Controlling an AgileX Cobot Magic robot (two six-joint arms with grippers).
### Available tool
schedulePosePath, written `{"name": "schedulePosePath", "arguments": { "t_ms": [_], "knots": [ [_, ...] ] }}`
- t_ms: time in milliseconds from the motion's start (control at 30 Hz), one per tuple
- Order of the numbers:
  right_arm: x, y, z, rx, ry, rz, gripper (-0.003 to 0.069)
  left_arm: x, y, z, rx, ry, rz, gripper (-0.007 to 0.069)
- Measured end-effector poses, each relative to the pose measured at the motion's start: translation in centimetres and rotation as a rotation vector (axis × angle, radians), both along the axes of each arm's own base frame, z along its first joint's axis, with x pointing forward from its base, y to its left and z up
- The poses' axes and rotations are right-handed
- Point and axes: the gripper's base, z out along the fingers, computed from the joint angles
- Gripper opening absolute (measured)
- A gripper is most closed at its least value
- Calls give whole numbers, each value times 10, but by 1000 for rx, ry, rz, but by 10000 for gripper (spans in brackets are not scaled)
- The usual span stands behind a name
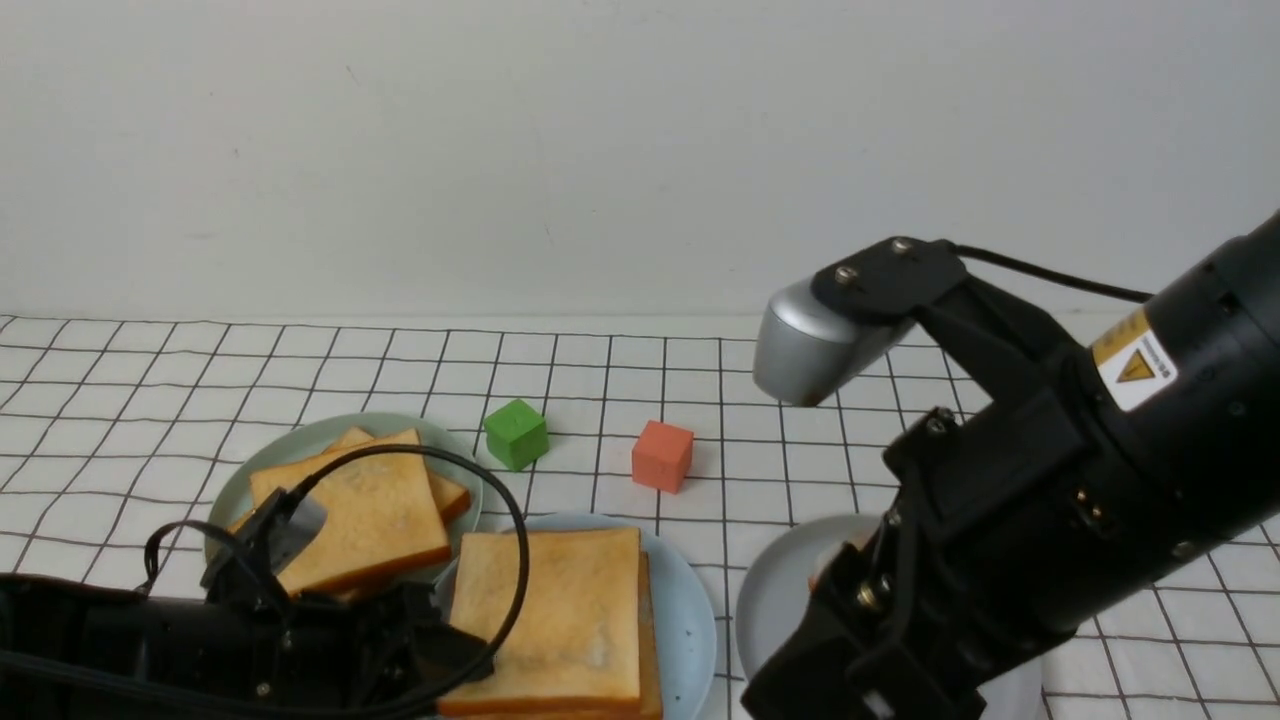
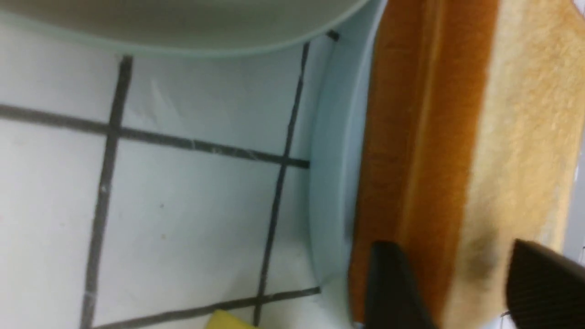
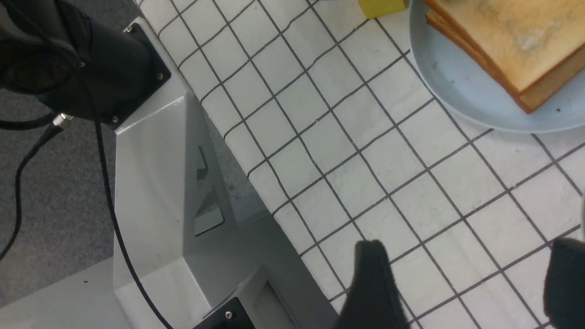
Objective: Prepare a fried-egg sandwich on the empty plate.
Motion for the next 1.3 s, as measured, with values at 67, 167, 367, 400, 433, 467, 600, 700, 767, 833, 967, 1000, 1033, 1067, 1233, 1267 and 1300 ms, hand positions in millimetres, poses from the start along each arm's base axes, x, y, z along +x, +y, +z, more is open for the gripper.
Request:
{"name": "schedulePosePath", "arguments": {
  "t_ms": [67,167,367,400,433,467,600,700,767,833,967,1000,1033,1067,1233,1267,1300],
  "knots": [
    [0,0,0,0,1,-1,447,-1,1,3,20,-17,-10,487],
    [0,0,0,0,2,-2,376,-2,4,9,81,-42,-49,581],
    [0,0,0,0,12,-16,87,2,32,40,226,-20,-90,620],
    [0,0,0,1,14,-20,38,5,37,50,243,-11,-93,608],
    [0,0,0,2,15,-23,16,7,39,57,253,-6,-97,596],
    [1,0,0,2,11,-27,-7,11,42,74,278,-15,-109,563],
    [2,0,0,6,4,-43,-10,14,47,111,340,-46,-136,463],
    [3,1,1,12,-2,-59,-10,13,48,146,362,-132,-135,298],
    [5,0,0,6,-11,-77,-10,9,46,162,358,-176,-136,163],
    [7,-1,0,-5,-15,-114,-10,3,44,172,341,-202,-137,40],
    [17,-8,-3,-60,-46,-254,-10,-9,36,187,269,-269,-177,-13],
    [20,-10,-3,-81,-64,-290,-10,-13,30,191,239,-296,-204,-13],
    [23,-13,-3,-94,-75,-344,-10,-16,24,196,210,-325,-239,-13],
    [26,-17,-3,-114,-98,-397,-10,-22,14,200,181,-354,-294,-13],
    [20,-44,-2,-131,-212,-577,-10,-53,-10,211,181,-381,-483,-13],
    [17,-46,-3,-122,-216,-590,-10,-55,-10,212,183,-382,-479,-13],
    [13,-53,-5,-111,-241,-614,-10,-64,-8,215,213,-378,-473,-13]
  ]
}}
